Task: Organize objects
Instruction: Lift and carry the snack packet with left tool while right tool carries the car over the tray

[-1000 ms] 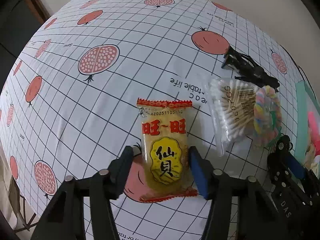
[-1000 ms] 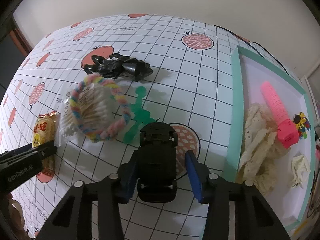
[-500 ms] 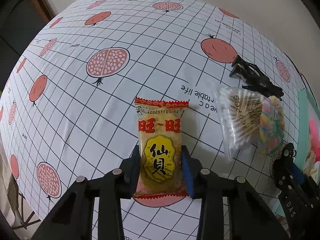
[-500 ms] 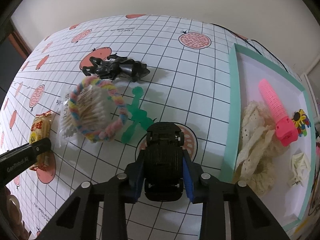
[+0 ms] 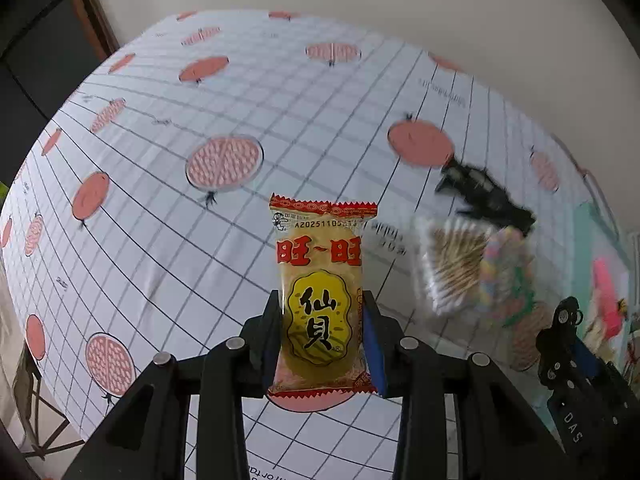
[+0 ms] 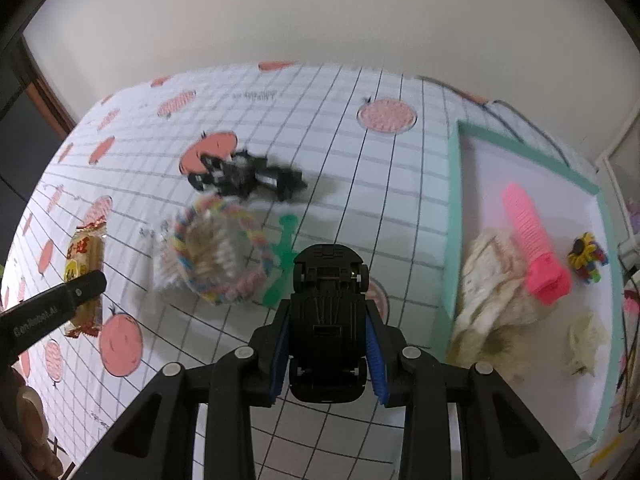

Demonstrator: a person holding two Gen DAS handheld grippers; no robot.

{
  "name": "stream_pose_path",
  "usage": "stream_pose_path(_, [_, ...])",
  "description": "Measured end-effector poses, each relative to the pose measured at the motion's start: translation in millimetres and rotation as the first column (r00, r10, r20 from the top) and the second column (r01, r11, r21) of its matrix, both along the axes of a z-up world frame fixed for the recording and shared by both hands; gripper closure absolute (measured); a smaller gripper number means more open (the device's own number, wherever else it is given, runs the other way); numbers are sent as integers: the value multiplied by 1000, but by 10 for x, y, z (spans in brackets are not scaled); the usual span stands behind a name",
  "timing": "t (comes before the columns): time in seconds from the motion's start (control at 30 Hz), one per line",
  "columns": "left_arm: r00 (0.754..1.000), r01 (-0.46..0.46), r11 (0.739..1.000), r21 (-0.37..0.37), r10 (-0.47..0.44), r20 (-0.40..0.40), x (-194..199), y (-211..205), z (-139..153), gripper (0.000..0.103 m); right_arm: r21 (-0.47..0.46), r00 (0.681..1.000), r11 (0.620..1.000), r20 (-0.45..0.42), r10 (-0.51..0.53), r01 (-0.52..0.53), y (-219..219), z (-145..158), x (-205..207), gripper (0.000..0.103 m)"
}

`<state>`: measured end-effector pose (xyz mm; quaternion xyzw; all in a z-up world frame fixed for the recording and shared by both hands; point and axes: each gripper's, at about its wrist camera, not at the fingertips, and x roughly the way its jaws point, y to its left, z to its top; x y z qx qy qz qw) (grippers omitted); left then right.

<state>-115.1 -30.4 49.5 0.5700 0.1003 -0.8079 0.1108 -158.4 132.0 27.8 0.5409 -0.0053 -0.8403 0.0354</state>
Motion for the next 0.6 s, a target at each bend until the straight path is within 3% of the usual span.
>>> stream_pose_path(0.13, [998, -5, 1000, 2, 5, -70, -37, -173, 207, 65, -4, 999, 1000, -36, -10, 9, 55, 164, 49, 68])
stream_pose_path(0.2, [996, -2, 1000, 7, 3, -91, -233, -400, 140, 65, 1, 999, 1000, -49, -16, 17, 100, 235, 77, 68])
stream_pose_path(0.27, [994, 11, 1000, 13, -9, -107, -289, -362, 183, 65, 5, 998, 999, -62, -31, 31, 165, 299, 104, 68])
stream_pose_path(0.6, [976, 168, 983, 71, -155, -152, -159, 389, 406, 65, 12, 986, 988, -73, -151, 152, 748, 464, 218, 68])
